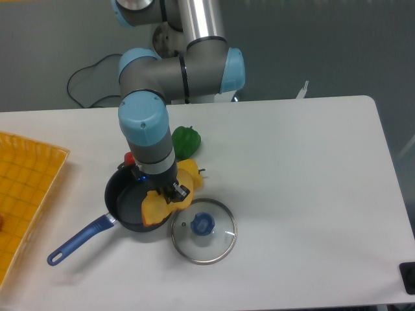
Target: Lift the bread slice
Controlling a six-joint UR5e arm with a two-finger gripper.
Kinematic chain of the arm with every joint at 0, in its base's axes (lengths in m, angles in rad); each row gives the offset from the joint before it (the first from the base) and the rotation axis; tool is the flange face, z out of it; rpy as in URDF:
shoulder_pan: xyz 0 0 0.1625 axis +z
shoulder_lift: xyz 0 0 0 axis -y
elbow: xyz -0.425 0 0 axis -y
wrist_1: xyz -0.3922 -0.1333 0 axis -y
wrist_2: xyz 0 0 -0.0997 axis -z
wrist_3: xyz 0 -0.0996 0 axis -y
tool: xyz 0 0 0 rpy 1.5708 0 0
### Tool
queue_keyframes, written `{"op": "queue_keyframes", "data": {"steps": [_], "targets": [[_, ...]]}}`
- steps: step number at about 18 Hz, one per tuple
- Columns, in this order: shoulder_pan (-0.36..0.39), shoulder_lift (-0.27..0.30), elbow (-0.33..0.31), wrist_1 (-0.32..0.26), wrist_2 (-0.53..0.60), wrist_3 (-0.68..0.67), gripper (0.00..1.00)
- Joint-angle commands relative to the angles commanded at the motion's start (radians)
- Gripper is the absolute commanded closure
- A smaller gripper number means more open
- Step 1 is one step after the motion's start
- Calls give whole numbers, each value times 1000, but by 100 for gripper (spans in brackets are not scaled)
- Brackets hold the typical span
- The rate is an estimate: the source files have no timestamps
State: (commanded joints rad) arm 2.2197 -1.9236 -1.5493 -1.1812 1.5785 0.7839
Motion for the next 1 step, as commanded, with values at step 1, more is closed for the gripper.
{"op": "queue_keyframes", "data": {"steps": [1], "targets": [[0,2,0,-2,-2,0,89]]}}
